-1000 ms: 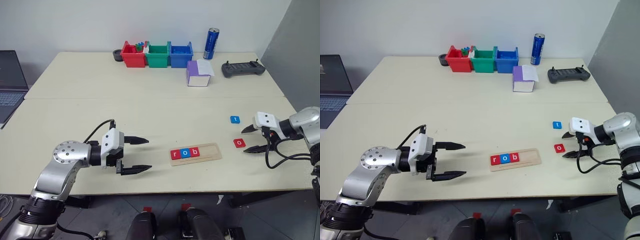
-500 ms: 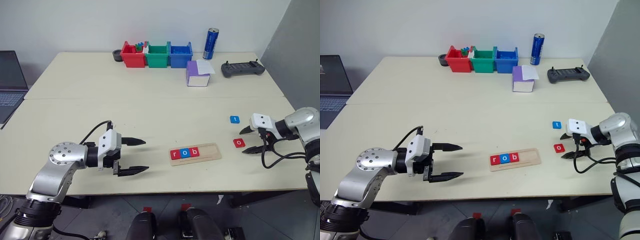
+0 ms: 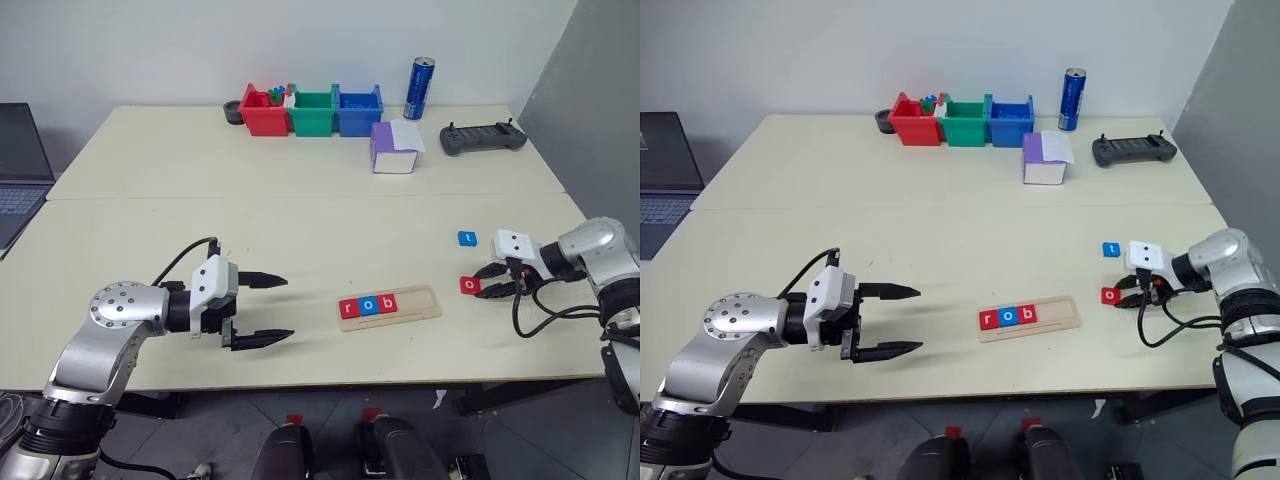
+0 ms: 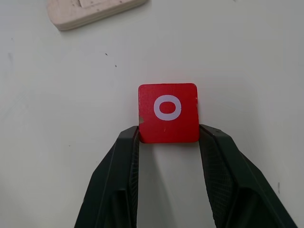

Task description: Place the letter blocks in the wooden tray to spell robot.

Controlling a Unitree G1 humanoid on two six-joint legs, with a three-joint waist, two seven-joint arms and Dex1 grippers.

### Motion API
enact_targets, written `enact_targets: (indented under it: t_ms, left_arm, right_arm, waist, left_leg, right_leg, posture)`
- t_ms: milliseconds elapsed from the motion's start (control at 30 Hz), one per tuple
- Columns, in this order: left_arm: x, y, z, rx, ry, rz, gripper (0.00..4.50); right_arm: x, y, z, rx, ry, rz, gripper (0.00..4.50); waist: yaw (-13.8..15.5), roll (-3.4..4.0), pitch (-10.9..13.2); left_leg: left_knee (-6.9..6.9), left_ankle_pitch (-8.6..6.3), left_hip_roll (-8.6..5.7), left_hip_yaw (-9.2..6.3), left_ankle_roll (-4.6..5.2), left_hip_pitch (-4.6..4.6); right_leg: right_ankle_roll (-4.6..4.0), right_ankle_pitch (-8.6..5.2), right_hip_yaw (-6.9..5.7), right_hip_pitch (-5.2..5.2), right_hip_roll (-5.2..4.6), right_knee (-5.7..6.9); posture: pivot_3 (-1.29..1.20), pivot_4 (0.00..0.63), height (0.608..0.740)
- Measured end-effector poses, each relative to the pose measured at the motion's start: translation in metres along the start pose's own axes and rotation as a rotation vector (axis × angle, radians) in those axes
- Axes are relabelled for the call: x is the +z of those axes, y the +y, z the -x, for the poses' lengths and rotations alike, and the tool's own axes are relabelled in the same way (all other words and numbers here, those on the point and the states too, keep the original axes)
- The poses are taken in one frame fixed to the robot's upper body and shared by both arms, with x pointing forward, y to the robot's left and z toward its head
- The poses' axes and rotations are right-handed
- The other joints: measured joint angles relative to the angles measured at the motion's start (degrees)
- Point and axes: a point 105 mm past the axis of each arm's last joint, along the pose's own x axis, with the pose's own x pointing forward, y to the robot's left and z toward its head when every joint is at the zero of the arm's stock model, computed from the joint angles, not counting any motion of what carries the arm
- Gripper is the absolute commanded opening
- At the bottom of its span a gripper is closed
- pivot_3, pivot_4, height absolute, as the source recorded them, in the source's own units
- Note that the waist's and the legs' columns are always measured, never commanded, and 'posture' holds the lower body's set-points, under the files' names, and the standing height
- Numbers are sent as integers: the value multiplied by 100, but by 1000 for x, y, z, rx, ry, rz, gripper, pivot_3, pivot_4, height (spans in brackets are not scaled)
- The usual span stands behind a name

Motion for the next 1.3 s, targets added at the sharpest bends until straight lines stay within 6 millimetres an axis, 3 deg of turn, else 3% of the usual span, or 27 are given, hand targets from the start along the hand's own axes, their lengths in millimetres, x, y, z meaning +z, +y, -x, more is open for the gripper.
enact_targets:
  t_ms: [167, 333, 867, 1300]
  left_arm:
    - [1, 1, 0, 2, -2, -6, 4500]
    - [1, 1, -1, 5, -4, -6, 4500]
    - [6, -3, -5, 16, -3, -12, 4500]
    - [3, -2, -3, 19, -4, -7, 4500]
  right_arm:
    - [57, 0, -1, 4, -105, 180, 1449]
    - [83, 17, -15, 81, -109, 268, 1449]
    - [90, 35, -57, 193, -47, 253, 1449]
    - [83, 32, -61, 180, -6, 251, 1449]
  waist:
    - [11, 0, 0]
    - [29, 0, 0]
    - [33, 0, 0]
    - [32, -1, 0]
  left_leg:
    - [9, -1, 2, -5, 2, 3]
    - [20, -5, 2, -6, 9, 2]
    - [48, -6, 3, -9, 10, -3]
    - [52, -7, 4, -10, 11, -3]
  right_leg:
    - [-6, -4, -4, -6, 0, 30]
    - [-6, -4, -7, -6, -2, 39]
    - [-9, -6, -9, -7, -3, 58]
    - [-9, -6, -10, -6, -3, 58]
  posture:
    - [0, 150, 740]
    - [0, 150, 740]
    - [0, 150, 740]
    - [0, 150, 740]
